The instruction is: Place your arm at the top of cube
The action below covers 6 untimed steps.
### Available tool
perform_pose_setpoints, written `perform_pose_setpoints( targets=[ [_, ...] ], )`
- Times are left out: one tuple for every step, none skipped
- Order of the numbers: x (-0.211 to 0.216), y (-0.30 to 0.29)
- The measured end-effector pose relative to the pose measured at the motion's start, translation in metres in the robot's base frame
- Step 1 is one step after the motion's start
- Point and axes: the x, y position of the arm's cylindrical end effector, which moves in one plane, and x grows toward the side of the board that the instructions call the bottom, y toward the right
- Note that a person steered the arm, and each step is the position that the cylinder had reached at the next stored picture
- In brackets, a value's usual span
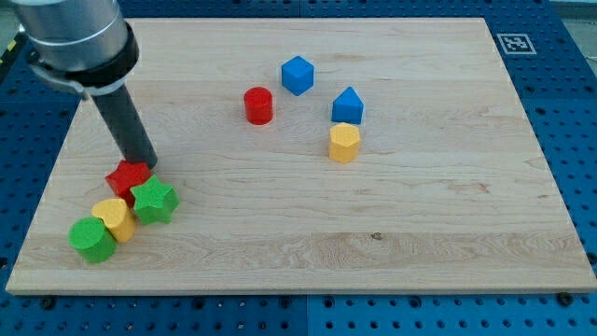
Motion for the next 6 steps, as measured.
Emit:
perform_pose_setpoints(
  targets=[
    [0.006, 0.0],
    [-0.038, 0.0],
    [-0.092, 0.0],
    [-0.14, 0.023],
    [-0.179, 0.075],
    [-0.218, 0.133]
  ],
)
